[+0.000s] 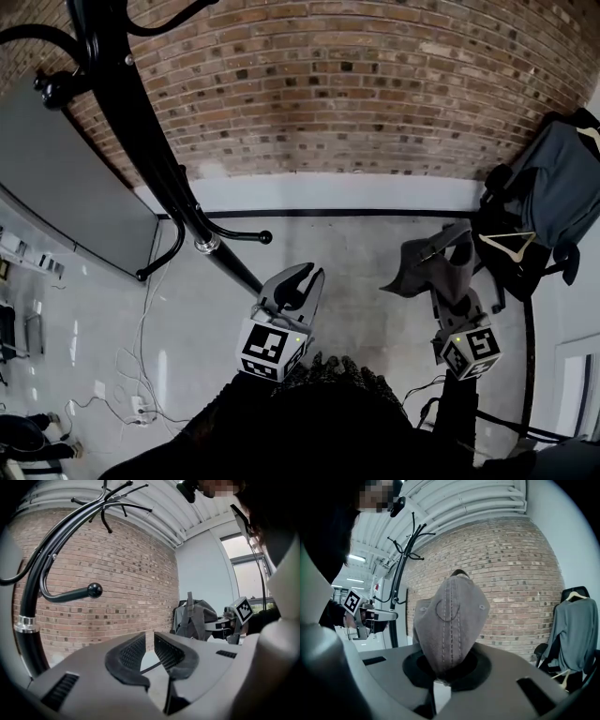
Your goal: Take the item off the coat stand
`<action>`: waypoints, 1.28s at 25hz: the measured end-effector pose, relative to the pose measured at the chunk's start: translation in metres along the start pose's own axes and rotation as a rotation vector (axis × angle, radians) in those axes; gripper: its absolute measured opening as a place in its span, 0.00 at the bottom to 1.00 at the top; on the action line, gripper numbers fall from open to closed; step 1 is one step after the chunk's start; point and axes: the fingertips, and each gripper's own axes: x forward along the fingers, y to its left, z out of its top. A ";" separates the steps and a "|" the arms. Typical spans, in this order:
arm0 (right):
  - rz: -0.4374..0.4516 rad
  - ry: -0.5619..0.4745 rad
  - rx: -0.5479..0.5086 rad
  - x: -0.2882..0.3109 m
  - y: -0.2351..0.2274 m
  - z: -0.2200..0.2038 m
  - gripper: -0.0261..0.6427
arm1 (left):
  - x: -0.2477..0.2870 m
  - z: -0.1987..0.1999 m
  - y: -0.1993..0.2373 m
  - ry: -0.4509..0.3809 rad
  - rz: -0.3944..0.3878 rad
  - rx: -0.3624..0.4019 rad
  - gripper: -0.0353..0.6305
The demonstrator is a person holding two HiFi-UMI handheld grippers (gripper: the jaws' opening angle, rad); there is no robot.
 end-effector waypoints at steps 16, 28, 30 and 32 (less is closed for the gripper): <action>-0.041 -0.003 0.015 0.000 0.000 0.004 0.07 | 0.007 -0.002 -0.003 0.002 -0.017 -0.001 0.15; 0.003 -0.004 -0.006 0.004 0.014 0.006 0.07 | 0.002 -0.001 -0.003 -0.002 -0.004 -0.002 0.15; 0.011 -0.002 -0.008 0.005 0.016 0.006 0.07 | 0.001 0.000 -0.003 -0.003 -0.001 -0.004 0.15; 0.017 0.002 -0.014 0.005 0.017 0.005 0.07 | 0.000 0.000 -0.004 -0.004 0.002 -0.004 0.15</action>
